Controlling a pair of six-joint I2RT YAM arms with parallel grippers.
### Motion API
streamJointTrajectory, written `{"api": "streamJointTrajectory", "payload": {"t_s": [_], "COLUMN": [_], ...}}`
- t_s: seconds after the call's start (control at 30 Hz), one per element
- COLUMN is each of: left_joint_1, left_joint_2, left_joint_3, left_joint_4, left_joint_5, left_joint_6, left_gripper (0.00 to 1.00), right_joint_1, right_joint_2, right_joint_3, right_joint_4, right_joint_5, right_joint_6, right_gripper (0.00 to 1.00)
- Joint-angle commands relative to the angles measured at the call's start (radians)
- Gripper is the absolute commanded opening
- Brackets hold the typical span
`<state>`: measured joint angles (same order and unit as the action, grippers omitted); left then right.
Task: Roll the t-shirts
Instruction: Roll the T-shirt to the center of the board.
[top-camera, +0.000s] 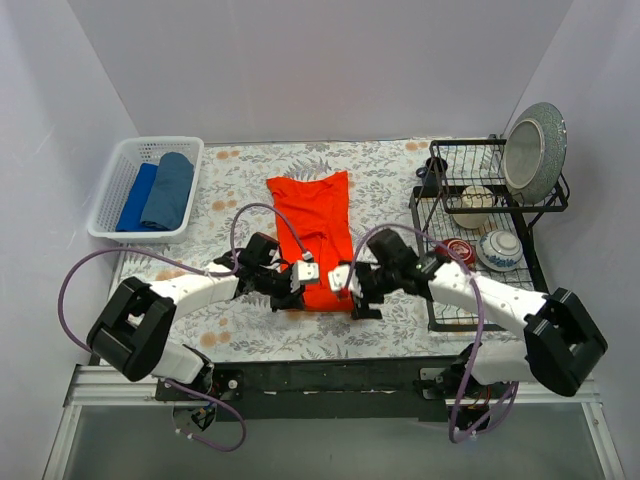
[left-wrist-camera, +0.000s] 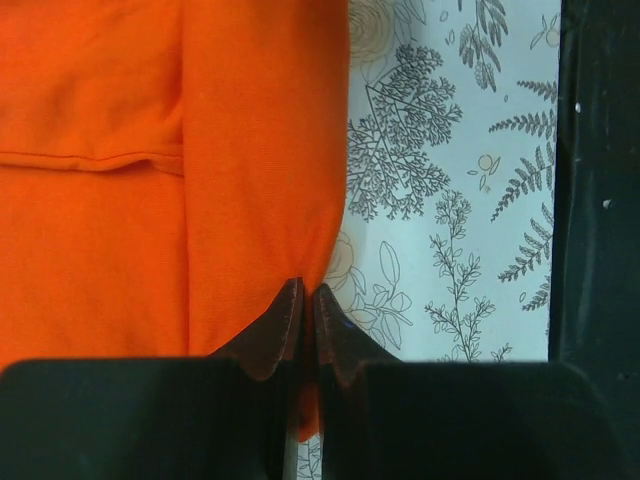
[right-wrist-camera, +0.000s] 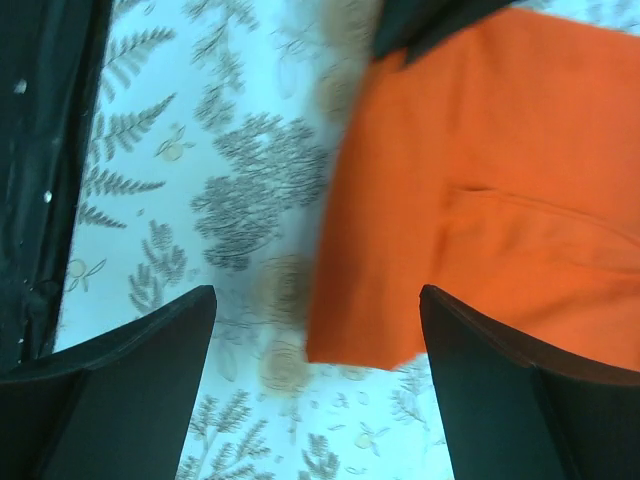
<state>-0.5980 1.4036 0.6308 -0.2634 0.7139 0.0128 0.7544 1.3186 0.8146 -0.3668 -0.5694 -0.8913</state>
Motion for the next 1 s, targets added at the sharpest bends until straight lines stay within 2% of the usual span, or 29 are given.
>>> {"api": "streamJointTrajectory", "payload": {"t_s": [0.0,0.1,0.5,0.73,0.77,0.87,0.9,0.97], "left_joint_1": [0.069,0.087,0.13,0.165,0.168,0.176,0.178,0.188], "left_joint_2": [0.037,0.054,0.112,0.123,0.123,0.126,0.126,0.121], "left_joint_3": [0.075,0.101,0.147,0.164,0.164,0.167,0.168,0.175], "left_joint_4": [-0.066,-0.089,-0.106,-0.126,-0.128,-0.135,-0.138,-0.152], "left_joint_5": [0.13,0.159,0.214,0.229,0.231,0.233,0.229,0.231], "left_joint_6": [-0.034,-0.019,-0.056,-0.062,-0.062,-0.063,-0.062,-0.065], "left_gripper": [0.0,0.0,0.0,0.0,0.0,0.0,0.0,0.0], "right_joint_1": [0.1,0.149,0.177,0.177,0.177,0.175,0.172,0.165], "right_joint_2": [-0.088,-0.061,0.085,0.119,0.126,0.165,0.178,0.205], "right_joint_3": [-0.136,-0.154,-0.176,-0.181,-0.177,-0.151,-0.143,-0.102], "right_joint_4": [0.319,0.356,0.482,0.517,0.517,0.508,0.502,0.43], "right_joint_5": [0.203,0.25,0.272,0.305,0.313,0.341,0.344,0.315], "right_joint_6": [-0.04,-0.011,0.025,0.032,0.035,0.051,0.055,0.055], "right_gripper": [0.9,0.9,0.85,0.82,0.79,0.62,0.49,0.34]}}
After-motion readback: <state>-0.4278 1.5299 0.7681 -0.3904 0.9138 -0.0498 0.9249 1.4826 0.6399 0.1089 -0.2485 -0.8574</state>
